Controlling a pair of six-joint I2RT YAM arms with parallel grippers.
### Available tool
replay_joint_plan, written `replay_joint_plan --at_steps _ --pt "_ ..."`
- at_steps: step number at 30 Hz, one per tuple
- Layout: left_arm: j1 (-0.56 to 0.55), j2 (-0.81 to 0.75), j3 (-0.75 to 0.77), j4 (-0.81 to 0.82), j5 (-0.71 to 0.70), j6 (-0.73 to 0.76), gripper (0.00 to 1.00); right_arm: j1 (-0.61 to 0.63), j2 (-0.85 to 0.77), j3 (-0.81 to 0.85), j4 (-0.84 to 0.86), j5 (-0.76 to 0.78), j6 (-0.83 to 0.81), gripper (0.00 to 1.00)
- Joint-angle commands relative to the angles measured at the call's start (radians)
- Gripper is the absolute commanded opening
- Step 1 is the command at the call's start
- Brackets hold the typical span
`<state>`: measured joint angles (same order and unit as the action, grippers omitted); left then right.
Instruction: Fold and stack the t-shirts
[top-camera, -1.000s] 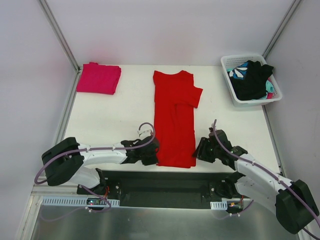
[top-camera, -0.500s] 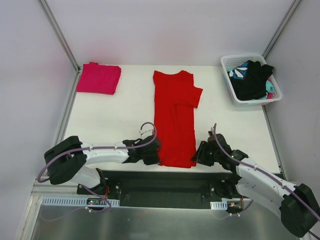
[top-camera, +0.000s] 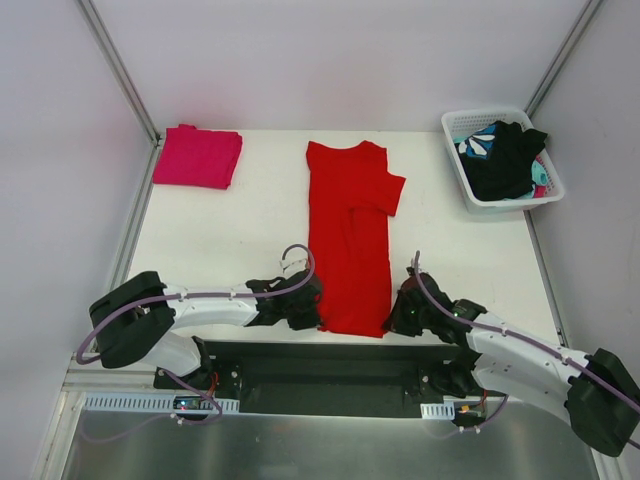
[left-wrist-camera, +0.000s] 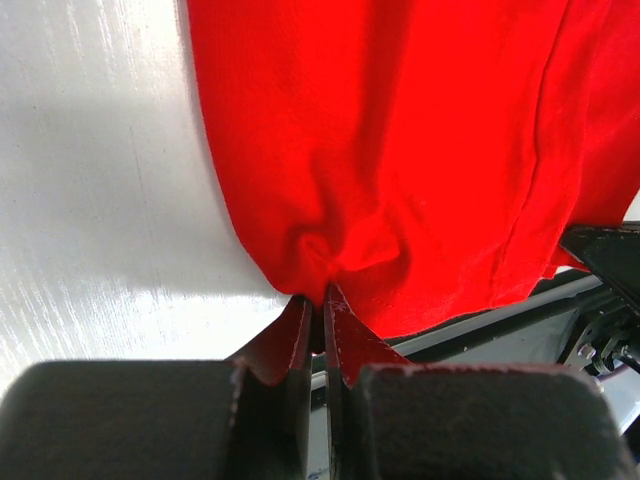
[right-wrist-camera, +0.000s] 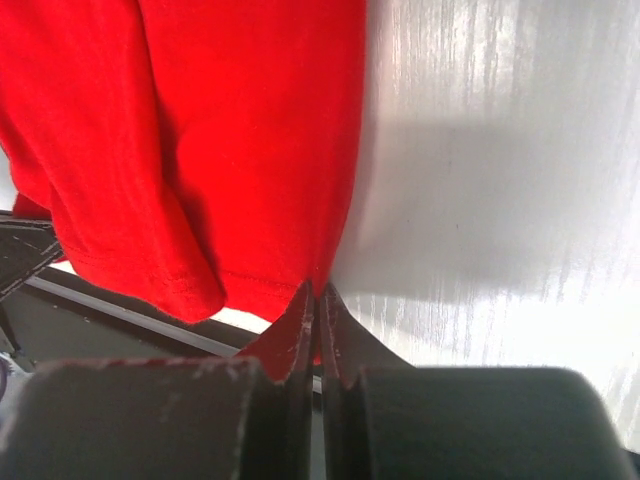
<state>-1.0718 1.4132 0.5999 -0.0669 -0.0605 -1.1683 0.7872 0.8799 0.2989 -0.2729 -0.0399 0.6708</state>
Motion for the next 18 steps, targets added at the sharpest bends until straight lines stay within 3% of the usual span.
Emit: replay_joint_plan --at_steps 1,11,18 --pt "0.006 -0.04 -0.04 -0.076 0.002 0.003 0.0 0.046 -0.04 0.052 -0.107 0.095 0.021 0.01" --pt "-0.007 -0.247 -0.06 -0.253 -0.018 -0.04 0.0 0.113 -0.294 0.106 -0.408 0.189 0.061 0.01" --pt "-0.016 -0.307 0.009 -0.346 -0.033 -0.037 0.0 0.113 -0.314 0.137 -0.448 0.196 0.065 0.01"
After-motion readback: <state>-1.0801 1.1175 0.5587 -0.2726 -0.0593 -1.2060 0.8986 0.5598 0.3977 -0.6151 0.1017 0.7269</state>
